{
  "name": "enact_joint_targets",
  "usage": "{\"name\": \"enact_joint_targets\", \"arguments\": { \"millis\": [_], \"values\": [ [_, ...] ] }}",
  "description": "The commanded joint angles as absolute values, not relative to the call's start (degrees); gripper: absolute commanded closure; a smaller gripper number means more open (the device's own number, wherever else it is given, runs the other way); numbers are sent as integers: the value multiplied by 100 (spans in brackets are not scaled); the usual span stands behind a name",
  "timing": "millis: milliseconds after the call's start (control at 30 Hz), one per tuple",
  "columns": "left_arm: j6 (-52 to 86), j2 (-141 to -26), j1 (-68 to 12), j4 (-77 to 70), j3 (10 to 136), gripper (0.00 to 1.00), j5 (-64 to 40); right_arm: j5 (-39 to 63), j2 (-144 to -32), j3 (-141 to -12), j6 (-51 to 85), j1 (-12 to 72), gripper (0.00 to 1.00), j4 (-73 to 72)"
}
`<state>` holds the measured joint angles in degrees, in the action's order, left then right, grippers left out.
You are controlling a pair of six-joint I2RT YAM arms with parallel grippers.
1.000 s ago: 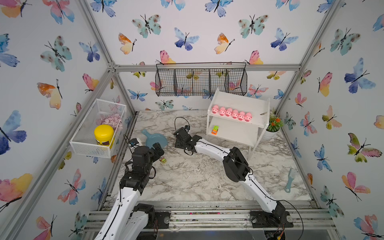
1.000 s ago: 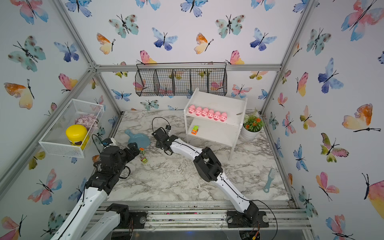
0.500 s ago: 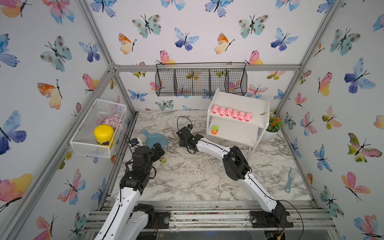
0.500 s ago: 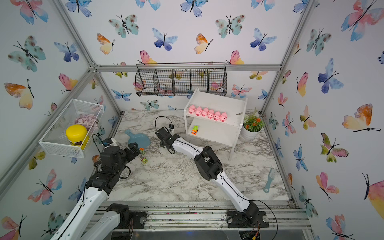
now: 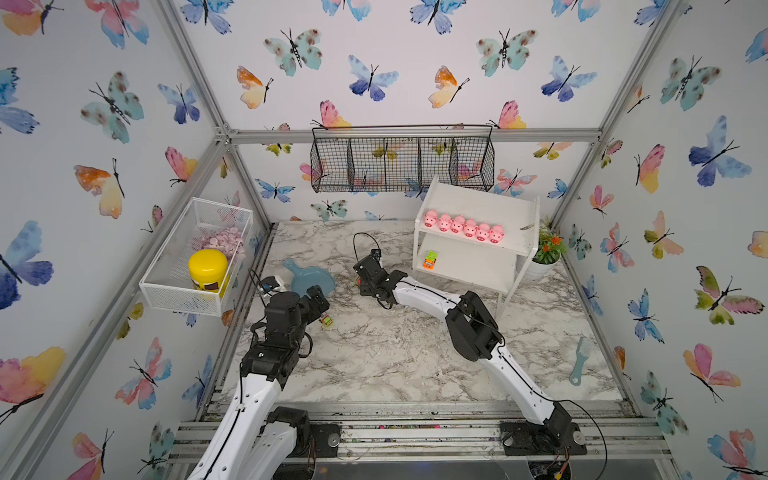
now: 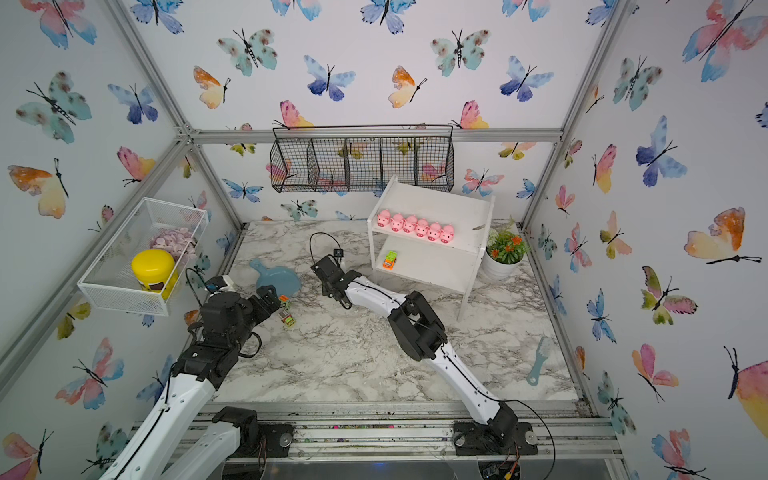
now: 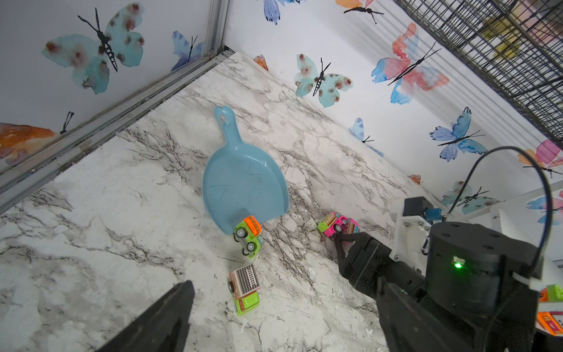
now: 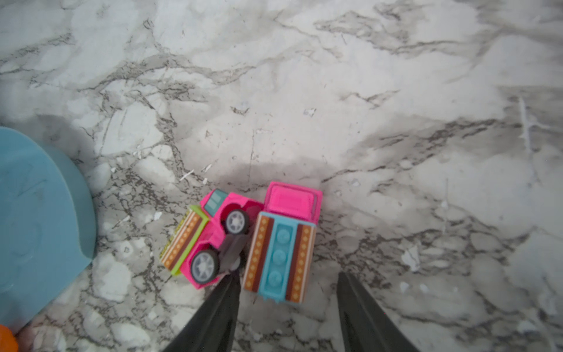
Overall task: Organize plastic toys on shelves
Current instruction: Move the plastic toy to the center of the board.
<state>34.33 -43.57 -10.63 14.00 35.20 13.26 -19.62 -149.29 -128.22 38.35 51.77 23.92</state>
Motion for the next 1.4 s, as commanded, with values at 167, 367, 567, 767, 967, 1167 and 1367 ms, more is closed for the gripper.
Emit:
{"name": "enact_joint_targets", "arguments": {
  "millis": [167, 367, 567, 767, 967, 1167, 1367],
  "values": [
    [3336, -4396, -1100, 1406, 3621, 2, 1380, -1807, -15129, -13043, 3703, 4980, 38, 1934],
    [3309, -4440, -1117, 1405, 3649, 1, 1379, -1702, -15395, -13415, 3857, 4887, 40, 2008],
    [3270, -4477, -1127, 1433, 3699, 1, 1389, -1627, -15627, -13689, 3969, 4878, 42, 2167],
    [3270, -4458, -1135, 1398, 3673, 1, 1406, -1466, -15267, -12989, 3947, 4878, 47, 1957],
    [3262, -4440, -1138, 1323, 3631, 1, 1424, -1367, -14643, -11895, 3727, 4912, 51, 1457],
    [3265, -4423, -1147, 1305, 3617, 1, 1415, -1239, -14563, -11788, 3393, 4992, 63, 1441],
    [3237, -4373, -1155, 1319, 3625, 1, 1402, -1222, -14490, -11762, 2978, 5106, 72, 1568]
  ]
}}
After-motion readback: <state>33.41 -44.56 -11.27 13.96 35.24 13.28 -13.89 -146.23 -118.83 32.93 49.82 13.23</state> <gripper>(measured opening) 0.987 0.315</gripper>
